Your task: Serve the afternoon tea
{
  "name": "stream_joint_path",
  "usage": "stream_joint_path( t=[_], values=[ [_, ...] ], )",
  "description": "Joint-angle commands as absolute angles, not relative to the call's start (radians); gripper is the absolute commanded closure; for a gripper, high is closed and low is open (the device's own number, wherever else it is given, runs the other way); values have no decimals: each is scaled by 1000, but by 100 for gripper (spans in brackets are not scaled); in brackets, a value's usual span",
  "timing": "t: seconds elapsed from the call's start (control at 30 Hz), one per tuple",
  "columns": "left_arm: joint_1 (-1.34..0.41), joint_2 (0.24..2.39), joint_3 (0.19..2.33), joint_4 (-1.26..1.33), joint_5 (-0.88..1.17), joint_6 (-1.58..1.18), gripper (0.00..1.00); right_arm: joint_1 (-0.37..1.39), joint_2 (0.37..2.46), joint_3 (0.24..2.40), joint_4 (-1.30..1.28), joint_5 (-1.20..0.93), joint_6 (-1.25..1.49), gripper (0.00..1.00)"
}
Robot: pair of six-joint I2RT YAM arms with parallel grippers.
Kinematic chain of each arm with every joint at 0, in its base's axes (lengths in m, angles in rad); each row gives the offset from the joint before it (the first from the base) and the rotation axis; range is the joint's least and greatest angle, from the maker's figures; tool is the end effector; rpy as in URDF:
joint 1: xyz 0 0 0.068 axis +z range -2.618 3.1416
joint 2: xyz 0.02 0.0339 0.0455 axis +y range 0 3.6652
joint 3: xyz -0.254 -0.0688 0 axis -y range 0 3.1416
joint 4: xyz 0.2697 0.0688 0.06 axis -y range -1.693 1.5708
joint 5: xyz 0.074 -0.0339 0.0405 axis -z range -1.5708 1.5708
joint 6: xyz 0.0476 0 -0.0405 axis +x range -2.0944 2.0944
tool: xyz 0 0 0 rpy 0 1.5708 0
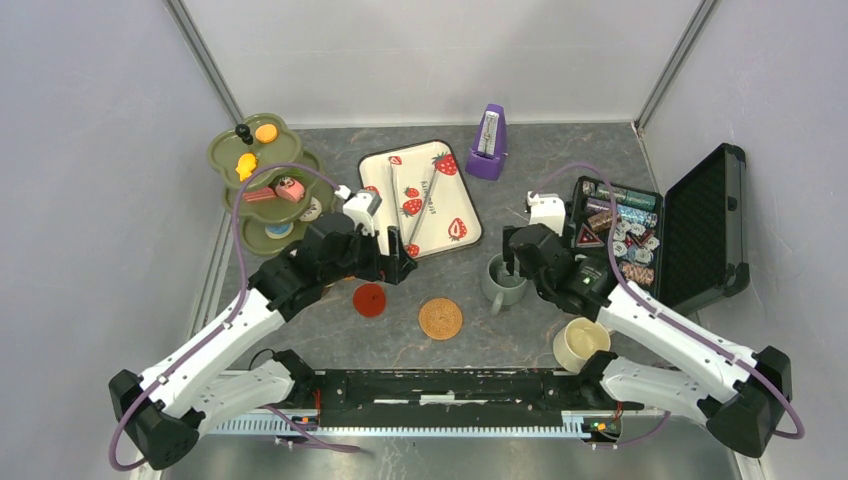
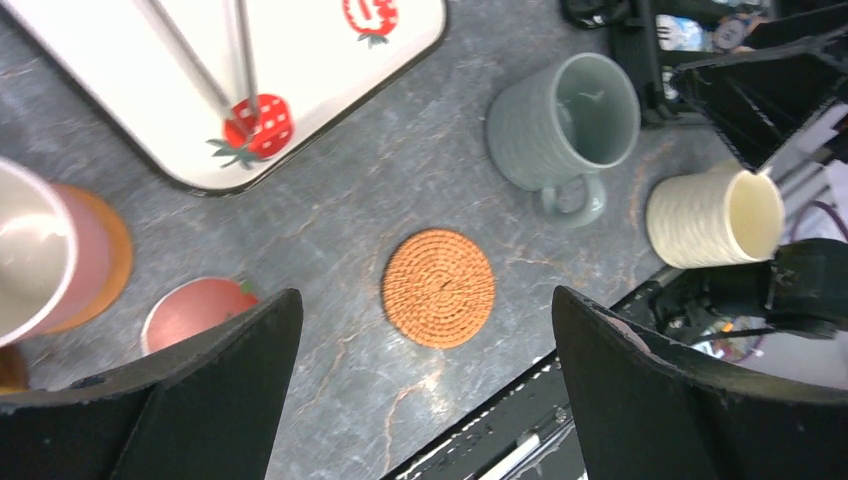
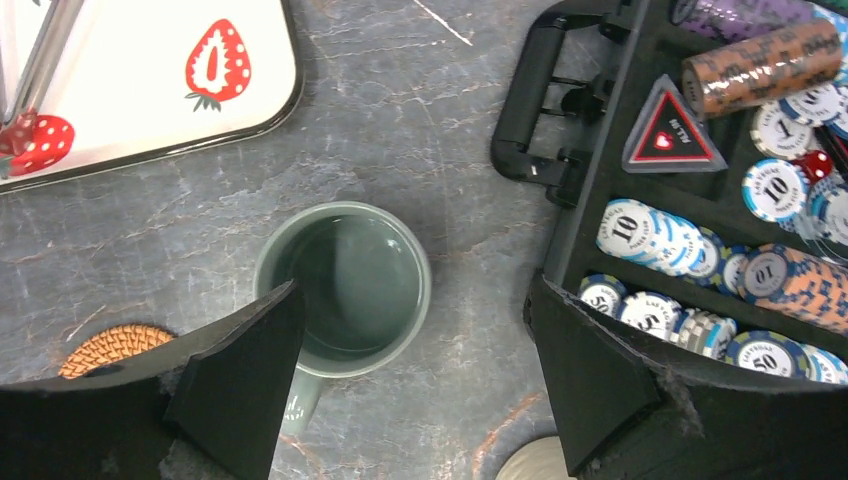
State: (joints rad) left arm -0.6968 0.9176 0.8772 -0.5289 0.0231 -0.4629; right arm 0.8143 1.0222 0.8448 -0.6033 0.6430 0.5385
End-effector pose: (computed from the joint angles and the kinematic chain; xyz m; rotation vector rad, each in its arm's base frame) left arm 0.1833 -0.1548 0.2987 0.2734 2.2063 -0.6881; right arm 0.1877 0.1573 0.2628 0.0002 2.1691 0.0028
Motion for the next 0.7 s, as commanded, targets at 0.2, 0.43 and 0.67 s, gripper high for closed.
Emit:
stream_joint_path(
  t=[0.2, 0.43, 0.67],
  values=[
    [-810, 1192, 958, -321, 176, -553, 1, 809, 871, 879, -606, 744, 446, 10],
    [-998, 1435, 1118, -302, -204, -654, 7, 808, 676, 772, -383, 672, 278, 8],
    [-1040, 1725, 1351, -380, -269, -685, 17, 808, 530, 706, -326, 613, 168, 6]
  ],
)
